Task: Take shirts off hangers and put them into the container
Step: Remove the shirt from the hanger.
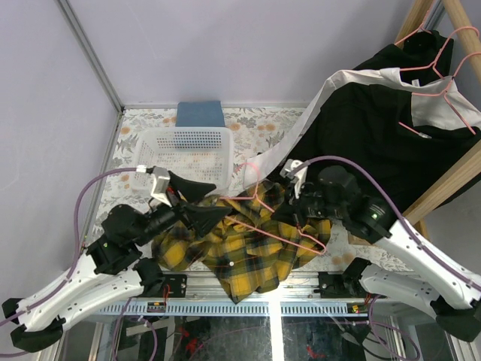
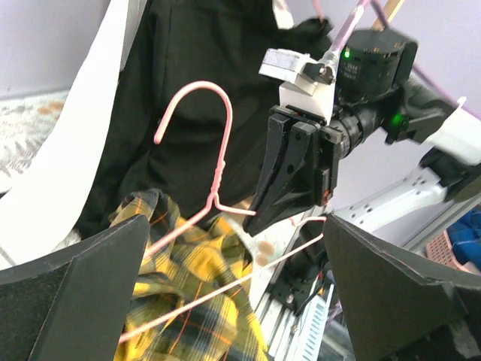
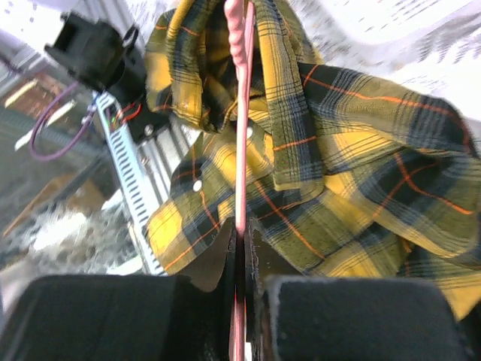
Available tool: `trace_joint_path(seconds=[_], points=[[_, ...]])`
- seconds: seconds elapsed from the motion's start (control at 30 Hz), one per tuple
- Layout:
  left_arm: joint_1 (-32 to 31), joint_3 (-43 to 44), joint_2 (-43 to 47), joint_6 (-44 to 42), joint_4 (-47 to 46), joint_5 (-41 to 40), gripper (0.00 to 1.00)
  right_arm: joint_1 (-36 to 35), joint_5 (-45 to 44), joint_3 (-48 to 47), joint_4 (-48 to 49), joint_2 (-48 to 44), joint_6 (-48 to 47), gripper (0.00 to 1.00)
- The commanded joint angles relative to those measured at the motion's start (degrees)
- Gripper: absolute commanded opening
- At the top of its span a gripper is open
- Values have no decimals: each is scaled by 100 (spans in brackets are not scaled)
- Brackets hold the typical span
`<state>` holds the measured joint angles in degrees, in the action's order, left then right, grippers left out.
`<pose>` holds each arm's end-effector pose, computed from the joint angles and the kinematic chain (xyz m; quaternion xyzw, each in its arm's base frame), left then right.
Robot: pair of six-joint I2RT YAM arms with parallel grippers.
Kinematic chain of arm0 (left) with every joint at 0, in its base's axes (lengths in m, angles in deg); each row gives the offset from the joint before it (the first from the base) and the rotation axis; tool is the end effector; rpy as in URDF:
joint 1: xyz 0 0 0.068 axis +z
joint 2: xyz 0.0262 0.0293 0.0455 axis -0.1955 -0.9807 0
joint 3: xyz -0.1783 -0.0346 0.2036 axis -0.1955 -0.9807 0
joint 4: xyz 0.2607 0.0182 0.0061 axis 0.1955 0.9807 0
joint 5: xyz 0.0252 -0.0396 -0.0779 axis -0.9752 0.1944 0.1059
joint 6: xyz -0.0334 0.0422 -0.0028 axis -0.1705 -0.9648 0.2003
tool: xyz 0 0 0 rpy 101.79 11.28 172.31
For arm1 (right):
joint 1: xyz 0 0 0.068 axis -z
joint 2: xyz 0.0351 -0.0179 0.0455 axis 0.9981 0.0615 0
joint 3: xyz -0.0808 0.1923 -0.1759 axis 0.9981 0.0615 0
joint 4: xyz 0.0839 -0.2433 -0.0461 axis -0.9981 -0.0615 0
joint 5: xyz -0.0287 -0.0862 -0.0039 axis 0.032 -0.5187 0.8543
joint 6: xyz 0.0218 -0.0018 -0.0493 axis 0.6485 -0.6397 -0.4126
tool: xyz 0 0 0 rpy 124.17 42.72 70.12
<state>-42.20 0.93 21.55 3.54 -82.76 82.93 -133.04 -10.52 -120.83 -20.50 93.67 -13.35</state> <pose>0.0737 -0.1042 0.3606 0.2088 0.6140 -0.4822 0.5890 0.1224 0.1526 0.3493 -0.3876 0.7319 0.4155 0.3760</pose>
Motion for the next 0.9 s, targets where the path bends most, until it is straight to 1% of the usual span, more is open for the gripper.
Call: trace_joint_path(seconds=[0.0, 0.07, 0.13, 0.17, 0.2, 0.3, 0.33, 0.4, 0.43, 0.5, 0.63, 0.7, 0.73, 0.77, 0.8, 0.87], points=[[19, -26, 259, 285, -701, -175, 100, -34, -1258, -277, 621, -569, 522, 0], [22, -32, 316, 359, -695, -318, 100, -35, -1668, -271, 951, -860, 788, 0], [20, -81, 361, 443, -731, -503, 100, -37, -2321, -240, 1146, -1074, 1048, 0], [22, -112, 373, 498, -769, -614, 100, -37, -2508, -255, 1172, -1152, 1148, 0], [20, -165, 378, 555, -814, -721, 100, -35, -2509, -285, 1174, -1203, 1151, 0], [16, -248, 297, 717, -808, -1093, 100, -37, -2226, -591, 961, -1185, 1048, 0], [24, -205, 233, 779, -710, -1191, 100, -37, -2319, -720, 832, -1156, 1050, 0], [21, -82, 42, 919, -534, -1272, 100, -37, -2993, -881, 556, -1120, 1242, 0], [20, -46, -48, 938, -519, -1247, 100, -37, -3096, -915, 450, -1079, 1254, 0], [18, 12, -240, 926, -492, -1243, 100, -35, -2591, -1166, 101, -789, 942, 0], [21, 235, -476, 907, -173, -1289, 100, -32, -1046, -2041, -1298, -50, 303, 0], [21, 313, -481, 907, -7, -1241, 100, -36, -694, -2288, -1917, 44, 36, 0], [21, 312, -449, 896, 22, -1222, 100, -37, -508, -2318, -2064, 5, -83, 0], [18, 294, -400, 890, 23, -1221, 100, -37, -429, -2340, -2134, -78, -153, 0], [23, 256, -334, 889, -21, -1229, 100, -36, -584, -2332, -2090, -231, -108, 0], [20, 170, -227, 854, -139, -1144, 99, -30, -1498, -2117, -1659, -647, 216, 0]])
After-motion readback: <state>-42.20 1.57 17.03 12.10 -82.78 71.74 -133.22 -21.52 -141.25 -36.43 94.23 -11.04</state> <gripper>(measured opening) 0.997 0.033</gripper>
